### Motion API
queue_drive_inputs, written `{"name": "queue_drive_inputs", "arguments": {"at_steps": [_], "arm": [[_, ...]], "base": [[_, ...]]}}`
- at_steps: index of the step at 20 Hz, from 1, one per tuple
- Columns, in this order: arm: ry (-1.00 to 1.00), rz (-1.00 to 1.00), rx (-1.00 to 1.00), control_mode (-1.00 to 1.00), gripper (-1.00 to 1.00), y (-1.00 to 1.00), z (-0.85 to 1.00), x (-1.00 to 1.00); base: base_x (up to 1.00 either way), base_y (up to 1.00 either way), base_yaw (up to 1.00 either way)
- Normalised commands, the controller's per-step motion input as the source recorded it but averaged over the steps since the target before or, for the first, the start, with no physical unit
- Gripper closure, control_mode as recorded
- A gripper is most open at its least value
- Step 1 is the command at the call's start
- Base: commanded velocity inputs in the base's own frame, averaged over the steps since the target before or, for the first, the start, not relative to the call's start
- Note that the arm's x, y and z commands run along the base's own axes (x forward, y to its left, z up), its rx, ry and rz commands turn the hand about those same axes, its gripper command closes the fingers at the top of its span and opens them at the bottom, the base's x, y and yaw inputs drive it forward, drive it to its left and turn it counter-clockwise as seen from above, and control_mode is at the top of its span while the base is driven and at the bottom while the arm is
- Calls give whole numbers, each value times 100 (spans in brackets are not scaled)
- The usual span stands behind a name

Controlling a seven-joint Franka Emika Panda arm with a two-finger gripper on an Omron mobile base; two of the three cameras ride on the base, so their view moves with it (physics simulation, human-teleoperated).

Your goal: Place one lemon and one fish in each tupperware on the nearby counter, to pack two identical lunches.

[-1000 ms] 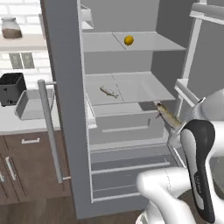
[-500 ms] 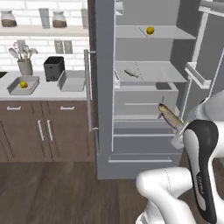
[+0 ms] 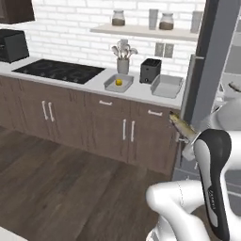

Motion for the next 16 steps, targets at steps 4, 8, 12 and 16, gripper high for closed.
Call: {"name": "queue_drive_inputs", "arguments": {"at_steps": [4,8,12,16], "arm": [[0,0,0,100,100,0,0,0],[0,0,0,100,100,0,0,0],[0,0,0,100,100,0,0,0],[0,0,0,100,100,0,0,0]], "base": [[100,24,34],[100,0,12],[100,-11,1],[100,0,-3]]}}
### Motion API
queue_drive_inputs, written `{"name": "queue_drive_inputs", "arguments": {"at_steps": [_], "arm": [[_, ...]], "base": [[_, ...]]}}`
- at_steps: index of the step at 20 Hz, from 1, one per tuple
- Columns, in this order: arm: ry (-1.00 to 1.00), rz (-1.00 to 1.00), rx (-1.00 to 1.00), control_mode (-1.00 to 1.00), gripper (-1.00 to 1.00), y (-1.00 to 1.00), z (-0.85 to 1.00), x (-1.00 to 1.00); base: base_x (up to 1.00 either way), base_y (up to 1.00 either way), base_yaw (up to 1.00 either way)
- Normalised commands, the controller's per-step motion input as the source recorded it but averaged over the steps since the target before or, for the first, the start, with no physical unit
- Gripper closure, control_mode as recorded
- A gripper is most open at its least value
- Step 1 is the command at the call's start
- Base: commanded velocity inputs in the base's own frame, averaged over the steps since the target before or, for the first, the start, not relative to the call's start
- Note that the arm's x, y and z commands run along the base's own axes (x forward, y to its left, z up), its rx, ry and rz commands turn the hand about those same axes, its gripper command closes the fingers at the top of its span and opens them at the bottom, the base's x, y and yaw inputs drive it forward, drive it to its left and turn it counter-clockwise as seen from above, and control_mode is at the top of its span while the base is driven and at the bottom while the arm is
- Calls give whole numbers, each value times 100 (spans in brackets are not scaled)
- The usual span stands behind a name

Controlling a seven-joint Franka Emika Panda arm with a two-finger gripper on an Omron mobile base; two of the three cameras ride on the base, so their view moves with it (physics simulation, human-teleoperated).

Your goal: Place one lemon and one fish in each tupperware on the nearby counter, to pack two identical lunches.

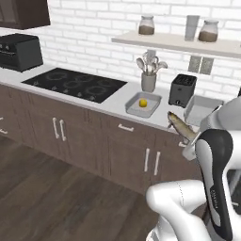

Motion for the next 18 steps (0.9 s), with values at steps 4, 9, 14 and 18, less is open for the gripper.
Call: {"name": "queue_drive_inputs", "arguments": {"at_steps": [4,9,14,18], "arm": [[0,0,0,100,100,0,0,0],[0,0,0,100,100,0,0,0],[0,0,0,100,100,0,0,0],[0,0,0,100,100,0,0,0]], "base": [[100,3,-23],[100,19,-41],[100,51,-50],[100,77,-52]]}}
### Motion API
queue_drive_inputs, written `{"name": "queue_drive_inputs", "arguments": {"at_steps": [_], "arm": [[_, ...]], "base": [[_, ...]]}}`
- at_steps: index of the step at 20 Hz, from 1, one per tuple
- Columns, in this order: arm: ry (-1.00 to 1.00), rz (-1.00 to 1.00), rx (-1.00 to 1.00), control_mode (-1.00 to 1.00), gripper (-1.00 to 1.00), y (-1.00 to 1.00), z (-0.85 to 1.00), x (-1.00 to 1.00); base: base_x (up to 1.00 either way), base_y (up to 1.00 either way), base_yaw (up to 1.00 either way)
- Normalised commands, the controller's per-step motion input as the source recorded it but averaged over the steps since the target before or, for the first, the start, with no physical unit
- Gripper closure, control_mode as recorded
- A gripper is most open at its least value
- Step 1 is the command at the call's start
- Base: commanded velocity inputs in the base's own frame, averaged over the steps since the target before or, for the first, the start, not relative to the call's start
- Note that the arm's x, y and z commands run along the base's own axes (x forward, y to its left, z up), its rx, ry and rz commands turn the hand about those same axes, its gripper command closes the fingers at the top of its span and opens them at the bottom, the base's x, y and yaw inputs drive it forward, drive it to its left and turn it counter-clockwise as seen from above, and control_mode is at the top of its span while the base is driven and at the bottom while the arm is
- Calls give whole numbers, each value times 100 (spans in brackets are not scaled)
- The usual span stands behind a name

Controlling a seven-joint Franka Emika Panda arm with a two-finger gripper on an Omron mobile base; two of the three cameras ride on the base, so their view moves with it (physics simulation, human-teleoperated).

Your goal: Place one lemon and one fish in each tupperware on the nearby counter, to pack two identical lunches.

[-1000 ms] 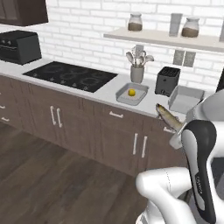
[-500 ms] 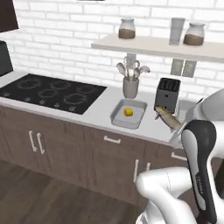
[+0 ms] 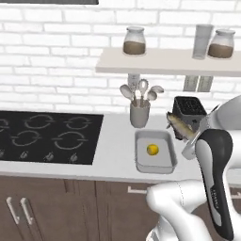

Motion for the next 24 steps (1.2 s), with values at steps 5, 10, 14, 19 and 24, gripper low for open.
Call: {"name": "queue_drive_inputs", "arguments": {"at_steps": [5,10,14,19,24], "arm": [[0,0,0,100,100,0,0,0],[-2,-9,-3,-100,100,0,-10,0],[0,-41,-7,-100,100,-9,-51,14],[15,-34,1,-100,100,-15,-63,42],[22,-18,4,-100,100,0,-81,46]], "base": [[72,55,-50],[14,3,-39],[0,0,0],[0,0,0],[0,0,0]]}}
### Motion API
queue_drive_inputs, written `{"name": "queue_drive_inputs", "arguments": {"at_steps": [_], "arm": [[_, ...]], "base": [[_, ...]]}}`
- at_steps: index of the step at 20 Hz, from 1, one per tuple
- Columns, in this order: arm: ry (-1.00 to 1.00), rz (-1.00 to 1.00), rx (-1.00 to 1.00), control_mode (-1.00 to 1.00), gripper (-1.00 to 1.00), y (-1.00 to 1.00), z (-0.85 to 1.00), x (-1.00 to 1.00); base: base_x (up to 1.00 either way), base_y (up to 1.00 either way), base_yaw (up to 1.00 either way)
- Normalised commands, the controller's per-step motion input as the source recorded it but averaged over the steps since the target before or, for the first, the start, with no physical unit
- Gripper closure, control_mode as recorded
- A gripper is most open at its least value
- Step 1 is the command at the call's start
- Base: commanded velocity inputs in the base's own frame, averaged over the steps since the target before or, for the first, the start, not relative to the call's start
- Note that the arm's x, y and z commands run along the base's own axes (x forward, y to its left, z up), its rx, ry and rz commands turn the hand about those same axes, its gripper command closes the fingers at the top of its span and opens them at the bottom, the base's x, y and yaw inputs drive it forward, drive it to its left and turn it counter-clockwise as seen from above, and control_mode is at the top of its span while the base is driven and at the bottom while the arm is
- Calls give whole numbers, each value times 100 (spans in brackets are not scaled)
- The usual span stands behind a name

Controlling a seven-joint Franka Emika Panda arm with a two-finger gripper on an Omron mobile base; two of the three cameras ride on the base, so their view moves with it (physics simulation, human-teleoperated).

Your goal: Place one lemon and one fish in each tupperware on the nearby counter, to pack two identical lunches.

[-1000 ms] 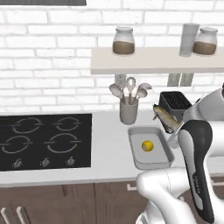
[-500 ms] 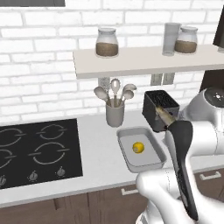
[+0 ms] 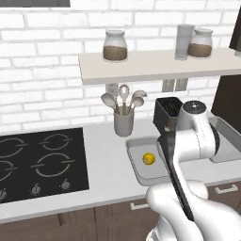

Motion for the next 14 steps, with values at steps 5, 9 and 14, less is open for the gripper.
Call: {"name": "queue_drive_inputs", "arguments": {"at_steps": [5,9,14], "arm": [[16,-6,17,-100,100,0,-66,48],[-2,-3,12,-100,100,2,-51,47],[-8,-6,0,-100,100,3,-42,44]], "base": [[0,0,0],[0,0,0],[0,0,0]]}}
